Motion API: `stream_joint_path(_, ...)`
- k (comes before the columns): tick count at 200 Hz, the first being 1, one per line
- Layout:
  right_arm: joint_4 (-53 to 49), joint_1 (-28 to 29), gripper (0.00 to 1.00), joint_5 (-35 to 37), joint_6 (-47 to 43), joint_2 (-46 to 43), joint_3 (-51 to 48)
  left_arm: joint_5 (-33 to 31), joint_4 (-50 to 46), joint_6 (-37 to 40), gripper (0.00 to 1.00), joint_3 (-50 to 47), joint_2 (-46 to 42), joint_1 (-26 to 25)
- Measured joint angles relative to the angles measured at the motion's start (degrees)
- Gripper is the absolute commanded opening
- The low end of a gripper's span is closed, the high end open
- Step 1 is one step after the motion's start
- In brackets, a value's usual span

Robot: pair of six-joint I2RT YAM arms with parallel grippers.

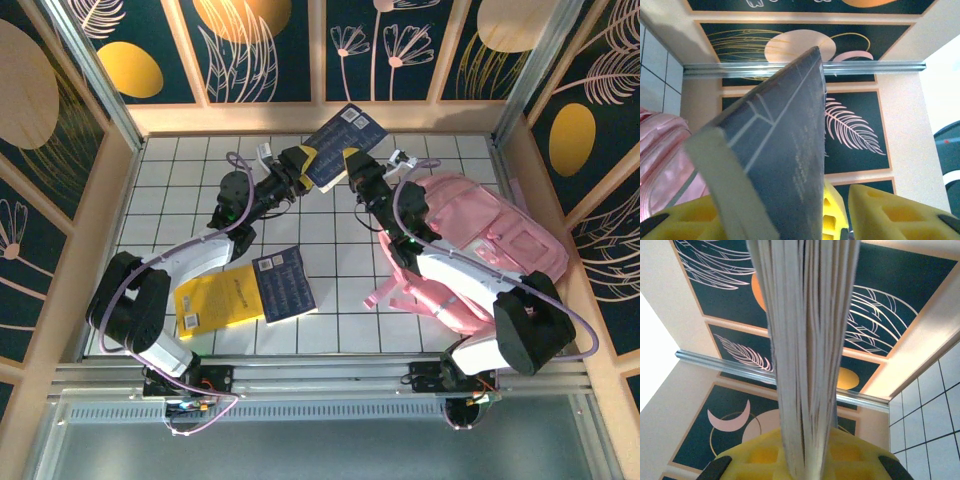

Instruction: Pack the student bag

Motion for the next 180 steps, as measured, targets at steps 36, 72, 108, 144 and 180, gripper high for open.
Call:
stream_joint_path(36,-0.02,0.31,0.00,1.14,-0.04,0.00,0.00,-0.42,0.90,0.13,0.19,0.04,0.02,0.00)
stream_joint_path(72,-0.37,0.79,0.29,2.67,-0.59,0.00,0.00,-0.17,1.07,1.46,0.00,0.04,0.04,0.00)
stream_joint_path(108,-4.85,1.22,0.65,3.91,-3.17,-0.68,0.00,-0.24,-1.29,4.66,0.00,1.40,0.02,0.00)
stream_joint_path(144,-21.38,0.85,0.79,6.08,-8.00,-4.11,3.23,-0.50,-10.14,12.55,0.00,2.64,-2.14,0.28)
stream_joint_path(180,-42.01,-2.82,0.74,7.74,-14.82,-6.60,10.58,-1.29,-24.46,24.11,0.00,4.33,-7.87,2.10)
